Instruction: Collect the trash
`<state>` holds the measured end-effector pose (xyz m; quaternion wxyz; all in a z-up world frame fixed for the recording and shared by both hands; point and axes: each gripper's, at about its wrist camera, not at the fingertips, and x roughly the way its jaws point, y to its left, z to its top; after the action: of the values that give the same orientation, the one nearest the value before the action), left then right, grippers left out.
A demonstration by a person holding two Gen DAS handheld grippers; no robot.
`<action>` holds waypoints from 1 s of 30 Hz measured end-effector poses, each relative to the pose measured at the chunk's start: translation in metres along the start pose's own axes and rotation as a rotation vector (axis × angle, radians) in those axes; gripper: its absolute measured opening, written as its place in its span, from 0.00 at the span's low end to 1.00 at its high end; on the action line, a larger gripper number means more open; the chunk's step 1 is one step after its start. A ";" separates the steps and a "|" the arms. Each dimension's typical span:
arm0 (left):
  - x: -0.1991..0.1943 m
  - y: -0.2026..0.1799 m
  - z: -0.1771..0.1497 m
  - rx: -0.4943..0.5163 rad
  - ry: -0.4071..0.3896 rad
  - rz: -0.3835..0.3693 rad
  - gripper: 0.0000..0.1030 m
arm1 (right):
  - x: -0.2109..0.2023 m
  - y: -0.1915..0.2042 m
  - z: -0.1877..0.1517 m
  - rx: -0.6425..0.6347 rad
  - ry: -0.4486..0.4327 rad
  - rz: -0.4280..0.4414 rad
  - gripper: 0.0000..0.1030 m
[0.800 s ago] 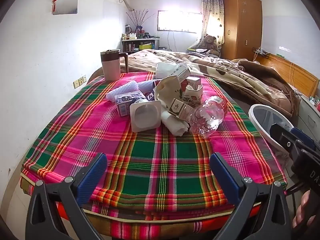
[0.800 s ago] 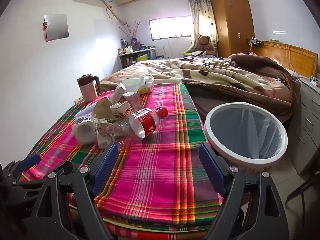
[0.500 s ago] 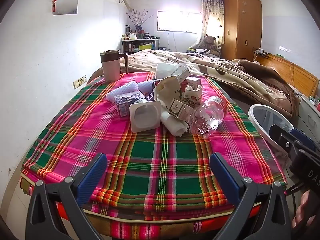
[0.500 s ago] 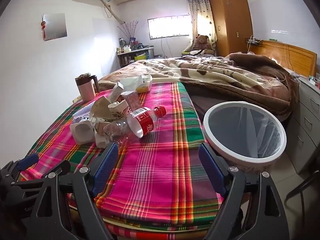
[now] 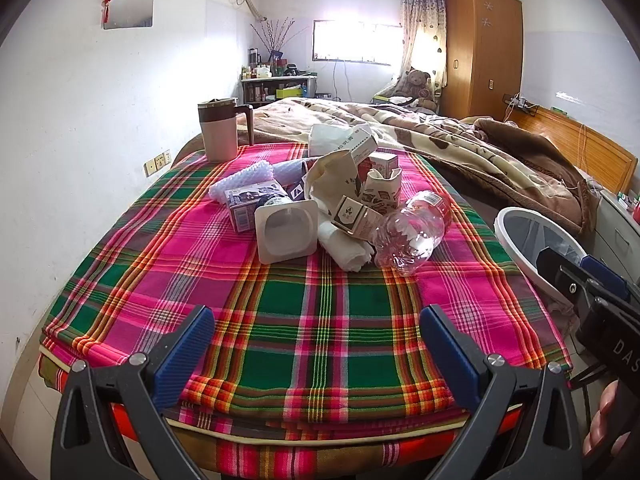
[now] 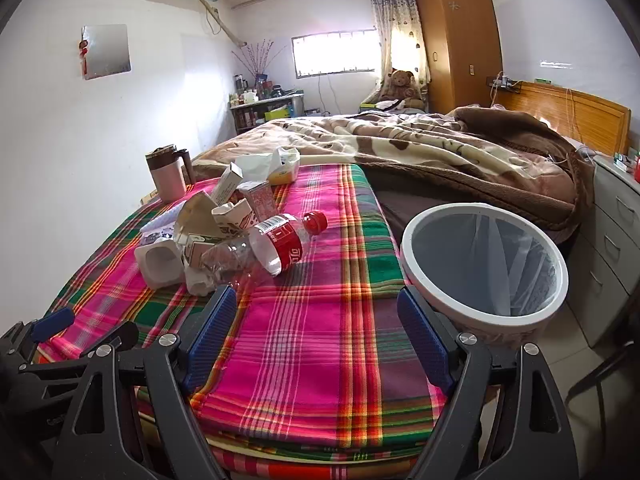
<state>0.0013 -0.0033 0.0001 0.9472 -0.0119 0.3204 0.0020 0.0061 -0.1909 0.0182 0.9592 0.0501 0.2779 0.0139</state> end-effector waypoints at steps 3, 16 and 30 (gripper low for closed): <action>0.000 0.000 0.000 0.000 0.000 0.000 1.00 | 0.000 0.000 0.000 -0.001 0.000 -0.003 0.82; -0.002 -0.001 -0.001 -0.002 -0.002 -0.003 1.00 | -0.002 0.000 -0.001 -0.006 0.000 -0.013 0.82; -0.002 -0.001 -0.001 0.000 -0.002 -0.004 1.00 | -0.004 0.001 0.000 -0.007 0.000 -0.015 0.82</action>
<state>-0.0008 -0.0047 0.0009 0.9476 -0.0127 0.3193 0.0001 0.0028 -0.1906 0.0199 0.9595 0.0445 0.2780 0.0075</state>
